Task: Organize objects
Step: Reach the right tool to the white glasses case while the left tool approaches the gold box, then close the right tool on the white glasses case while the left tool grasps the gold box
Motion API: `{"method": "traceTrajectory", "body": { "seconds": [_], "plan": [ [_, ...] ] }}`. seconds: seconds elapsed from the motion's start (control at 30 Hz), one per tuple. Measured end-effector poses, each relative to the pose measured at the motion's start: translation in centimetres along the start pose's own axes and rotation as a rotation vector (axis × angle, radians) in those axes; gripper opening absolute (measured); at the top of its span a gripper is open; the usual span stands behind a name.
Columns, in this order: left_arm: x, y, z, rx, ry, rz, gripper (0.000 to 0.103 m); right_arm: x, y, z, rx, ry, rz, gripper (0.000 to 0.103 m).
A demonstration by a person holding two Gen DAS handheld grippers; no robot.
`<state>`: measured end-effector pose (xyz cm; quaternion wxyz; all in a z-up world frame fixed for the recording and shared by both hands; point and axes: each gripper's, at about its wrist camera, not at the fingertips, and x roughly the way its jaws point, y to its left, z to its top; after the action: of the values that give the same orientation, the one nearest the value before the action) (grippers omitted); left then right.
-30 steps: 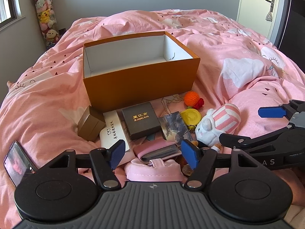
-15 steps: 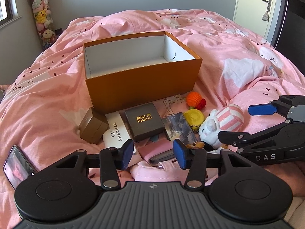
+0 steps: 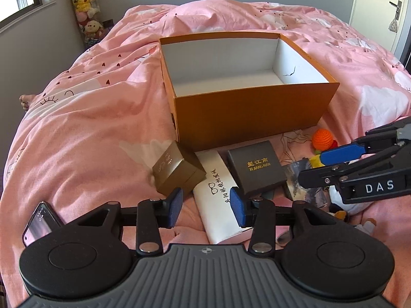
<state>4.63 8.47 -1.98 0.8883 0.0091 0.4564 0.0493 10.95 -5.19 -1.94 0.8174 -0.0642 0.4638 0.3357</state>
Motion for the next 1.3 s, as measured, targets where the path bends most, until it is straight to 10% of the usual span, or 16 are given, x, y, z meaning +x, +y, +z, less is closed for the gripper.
{"method": "traceTrajectory", "body": {
  "seconds": [0.6,0.93,1.3],
  "plan": [
    [5.1,2.7,-0.2,-0.073,0.214,-0.007,0.052,13.1,-1.2,2.5,0.403,0.366,0.306,0.054],
    [5.7,3.2,-0.1,-0.103,0.230,-0.024,0.052,15.7,-0.5,2.5,0.460,0.393,0.373,0.050],
    [4.9,3.2,0.1,-0.039,0.179,-0.028,0.066,11.0,2.2,3.2,0.300,0.236,0.285,0.036]
  ]
}}
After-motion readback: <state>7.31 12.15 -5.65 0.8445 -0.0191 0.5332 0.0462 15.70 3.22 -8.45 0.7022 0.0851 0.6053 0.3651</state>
